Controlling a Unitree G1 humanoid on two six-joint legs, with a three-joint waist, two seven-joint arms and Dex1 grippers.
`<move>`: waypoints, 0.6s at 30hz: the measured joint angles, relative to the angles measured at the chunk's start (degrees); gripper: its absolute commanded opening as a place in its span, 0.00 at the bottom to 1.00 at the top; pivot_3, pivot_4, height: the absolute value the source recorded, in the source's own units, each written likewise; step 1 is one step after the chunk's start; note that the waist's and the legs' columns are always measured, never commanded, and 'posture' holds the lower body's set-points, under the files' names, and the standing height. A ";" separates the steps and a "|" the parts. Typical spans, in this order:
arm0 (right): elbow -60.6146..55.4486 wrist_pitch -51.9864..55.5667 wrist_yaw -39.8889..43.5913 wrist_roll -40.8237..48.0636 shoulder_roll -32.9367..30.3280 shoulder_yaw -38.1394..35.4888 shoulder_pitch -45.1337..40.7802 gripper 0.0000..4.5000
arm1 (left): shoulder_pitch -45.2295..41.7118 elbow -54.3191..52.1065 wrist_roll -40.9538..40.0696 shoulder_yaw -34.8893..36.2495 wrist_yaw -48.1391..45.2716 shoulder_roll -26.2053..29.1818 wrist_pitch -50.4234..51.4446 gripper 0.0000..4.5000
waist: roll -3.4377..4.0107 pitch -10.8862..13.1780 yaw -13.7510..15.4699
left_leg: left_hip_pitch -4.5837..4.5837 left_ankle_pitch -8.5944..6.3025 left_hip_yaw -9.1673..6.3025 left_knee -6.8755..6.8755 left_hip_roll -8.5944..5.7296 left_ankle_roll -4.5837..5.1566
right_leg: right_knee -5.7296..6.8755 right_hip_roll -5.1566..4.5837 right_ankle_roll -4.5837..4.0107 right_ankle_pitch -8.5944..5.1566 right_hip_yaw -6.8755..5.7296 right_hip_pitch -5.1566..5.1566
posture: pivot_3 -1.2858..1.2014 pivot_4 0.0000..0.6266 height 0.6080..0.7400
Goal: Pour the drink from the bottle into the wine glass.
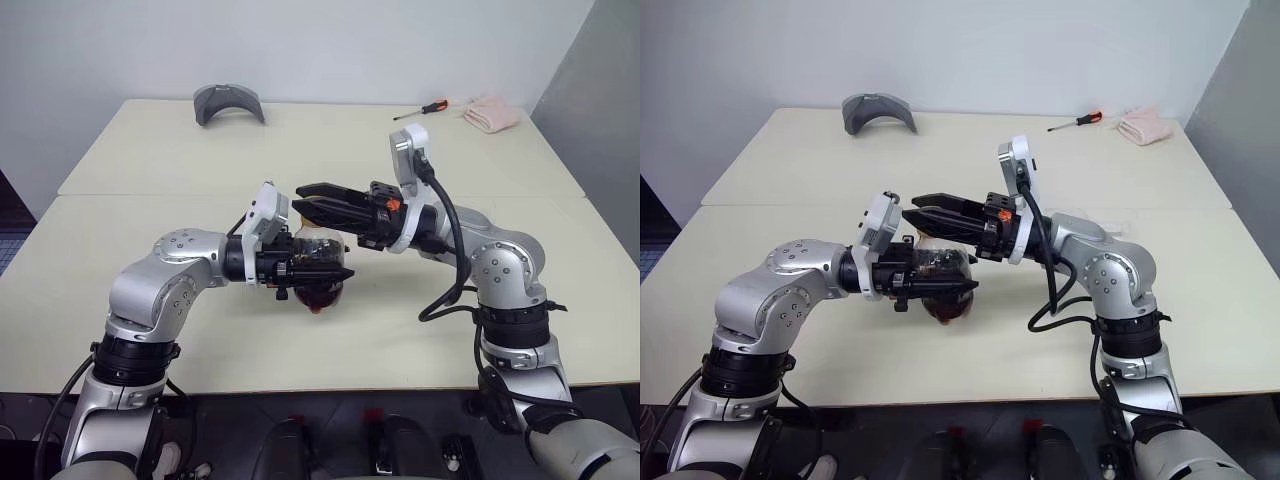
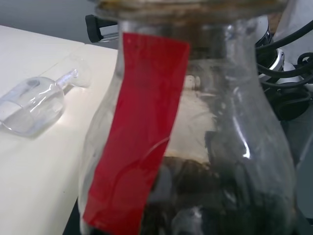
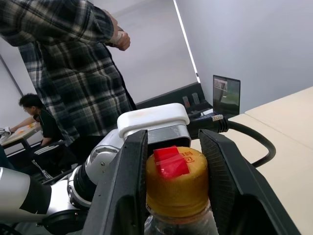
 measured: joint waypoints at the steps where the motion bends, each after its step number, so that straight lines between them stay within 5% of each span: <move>1: 0.03 0.20 -0.33 0.04 0.11 0.16 -0.13 0.52 | -0.17 -0.06 0.06 -0.55 -0.04 -0.06 -0.40 0.43 | 0.00 0.00 0.00 | 0.00 0.00 0.00 0.00 0.00 0.00 | 0.00 0.00 0.00 0.00 0.00 0.00 | 0.52 0.24 1.00; 6: 0.30 0.96 -2.04 0.33 -0.25 0.10 -0.82 0.90 | -0.35 -0.18 -0.02 -2.12 -0.79 -0.38 -2.13 0.43 | -0.01 0.01 0.02 | -0.01 0.00 0.00 0.00 -0.01 0.00 | -0.01 -0.01 0.00 0.00 0.00 0.00 | 0.52 0.24 1.00; 18: -3.29 1.33 -9.27 -0.25 -2.05 -0.65 -0.04 0.90 | 0.14 2.16 4.37 -2.16 6.83 -0.25 -3.64 0.43 | -0.01 0.01 0.05 | 0.00 0.00 0.00 0.00 0.00 0.00 | 0.00 -0.01 0.00 0.00 0.01 0.00 | 0.52 0.24 1.00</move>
